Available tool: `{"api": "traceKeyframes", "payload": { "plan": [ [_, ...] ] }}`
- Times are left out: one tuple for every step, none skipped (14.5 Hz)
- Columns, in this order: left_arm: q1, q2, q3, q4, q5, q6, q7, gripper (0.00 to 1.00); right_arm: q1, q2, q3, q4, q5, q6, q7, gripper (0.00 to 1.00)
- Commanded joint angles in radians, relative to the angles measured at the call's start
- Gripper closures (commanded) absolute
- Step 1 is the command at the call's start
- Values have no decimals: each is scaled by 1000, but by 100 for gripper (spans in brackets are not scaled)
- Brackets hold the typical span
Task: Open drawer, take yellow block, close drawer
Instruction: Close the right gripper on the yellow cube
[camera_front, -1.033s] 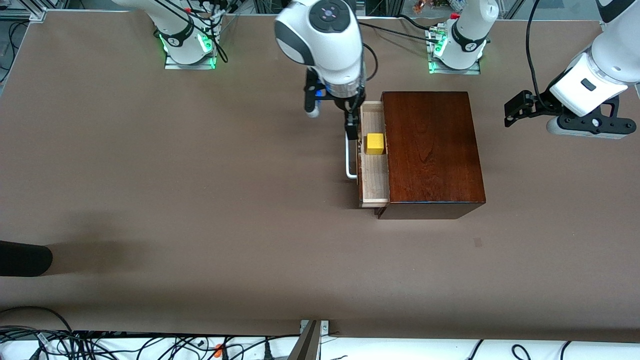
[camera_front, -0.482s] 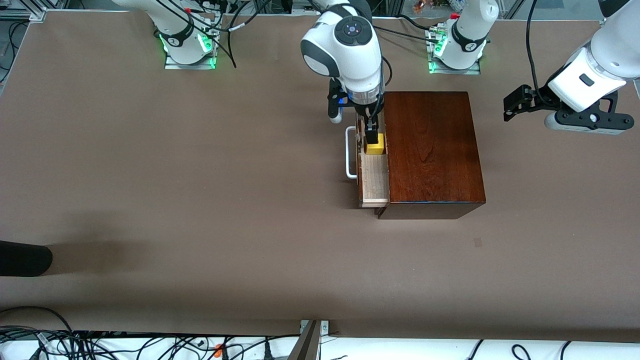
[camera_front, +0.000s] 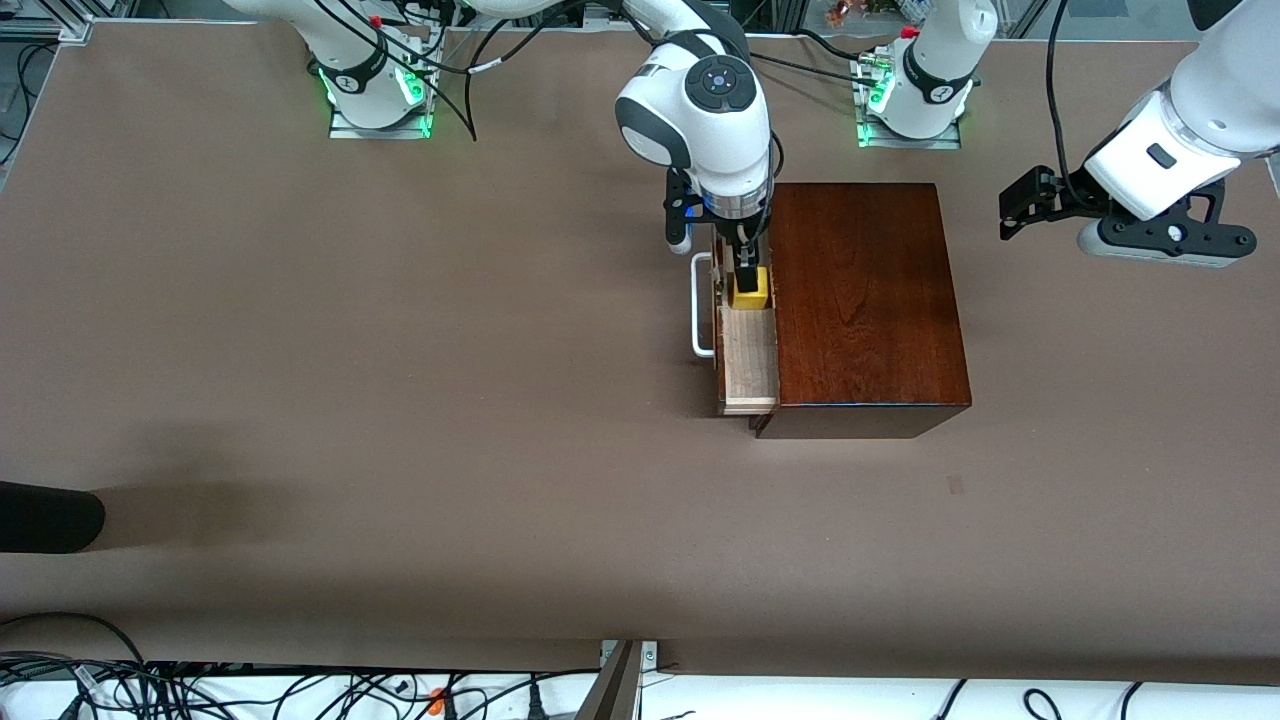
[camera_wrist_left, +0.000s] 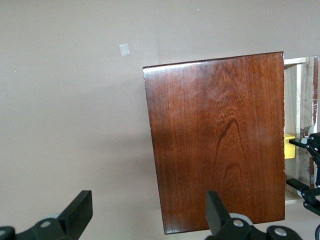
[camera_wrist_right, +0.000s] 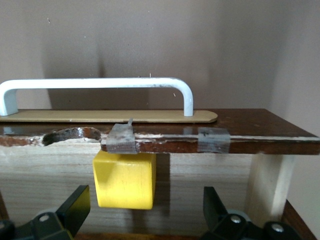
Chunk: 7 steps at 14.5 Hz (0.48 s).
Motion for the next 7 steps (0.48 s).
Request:
{"api": "traceKeyframes", "payload": {
  "plan": [
    [-2, -8, 3, 15, -9, -20, 9, 0, 11, 29, -12, 32, -17, 16, 22, 0],
    [-2, -8, 3, 15, -9, -20, 9, 0, 10, 31, -12, 32, -20, 22, 22, 0],
    [-2, -8, 3, 15, -9, -20, 11, 0, 10, 31, -15, 32, -25, 25, 22, 0],
    [0, -8, 3, 15, -9, -22, 17, 0, 10, 38, -17, 32, -26, 27, 22, 0],
    [0, -8, 3, 15, -9, -22, 32, 0, 10, 43, -21, 32, -26, 30, 22, 0],
    [0, -8, 5, 15, -9, -22, 37, 0, 11, 46, -21, 32, -26, 41, 22, 0],
    [0, -8, 3, 15, -9, -22, 37, 0, 11, 52, -21, 32, -26, 44, 22, 0]
  ]
}}
